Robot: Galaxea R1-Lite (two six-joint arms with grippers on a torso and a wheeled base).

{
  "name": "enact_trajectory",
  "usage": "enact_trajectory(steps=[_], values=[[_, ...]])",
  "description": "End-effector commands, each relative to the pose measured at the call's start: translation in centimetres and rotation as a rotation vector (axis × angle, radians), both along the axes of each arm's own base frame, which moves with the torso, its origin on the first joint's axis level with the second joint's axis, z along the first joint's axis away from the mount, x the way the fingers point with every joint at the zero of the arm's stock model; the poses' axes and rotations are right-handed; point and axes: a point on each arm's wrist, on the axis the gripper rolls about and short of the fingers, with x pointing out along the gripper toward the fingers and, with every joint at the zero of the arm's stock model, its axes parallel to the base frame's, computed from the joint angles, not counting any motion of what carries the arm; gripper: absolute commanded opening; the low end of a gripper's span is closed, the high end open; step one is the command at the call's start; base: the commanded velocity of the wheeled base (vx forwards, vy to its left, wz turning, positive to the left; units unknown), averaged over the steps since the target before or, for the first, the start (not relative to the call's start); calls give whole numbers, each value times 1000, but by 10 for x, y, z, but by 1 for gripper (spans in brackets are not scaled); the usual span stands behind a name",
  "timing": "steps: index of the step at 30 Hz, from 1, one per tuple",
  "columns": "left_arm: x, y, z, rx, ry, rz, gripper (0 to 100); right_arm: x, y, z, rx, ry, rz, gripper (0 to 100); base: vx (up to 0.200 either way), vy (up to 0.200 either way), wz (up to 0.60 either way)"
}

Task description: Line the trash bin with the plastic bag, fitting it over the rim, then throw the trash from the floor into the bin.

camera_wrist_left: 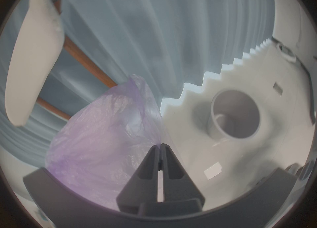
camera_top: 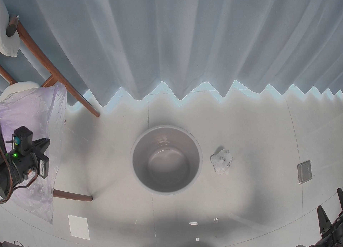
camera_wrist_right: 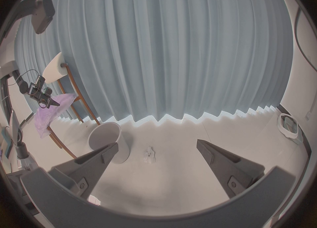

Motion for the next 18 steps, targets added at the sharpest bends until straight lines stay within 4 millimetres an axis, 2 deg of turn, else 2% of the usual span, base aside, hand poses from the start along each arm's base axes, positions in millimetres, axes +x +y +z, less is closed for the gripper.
enact_trajectory(steps=[1, 3, 4, 8, 11, 14, 15, 18], values=[[-27, 8, 19, -176, -108, -4, 0, 0, 0, -5, 0, -1, 0, 100, 0, 0, 0], [-28, 8, 22, -229, -121, -4, 0, 0, 0, -5, 0, -1, 0, 100, 0, 0, 0], [-30, 8, 29, -320, -152, -2, 0, 0, 0, -5, 0, -2, 0, 100, 0, 0, 0], [-35, 7, 43, -469, -202, -17, 0, 0, 0, -5, 2, -2, 0, 100, 0, 0, 0], [-48, 4, 57, -650, -238, -116, 0, 0, 0, -5, 3, -3, -2, 100, 0, 0, 0], [-50, 3, 59, -679, -235, -146, 0, 0, 0, -5, 5, -1, 0, 100, 0, 0, 0], [-60, 1, 65, -788, -217, -261, 0, 0, 0, -5, 5, -1, 0, 100, 0, 0, 0], [-63, 0, 71, -864, -184, -357, 0, 0, 0, -5, 5, -3, -2, 100, 0, 0, 0]])
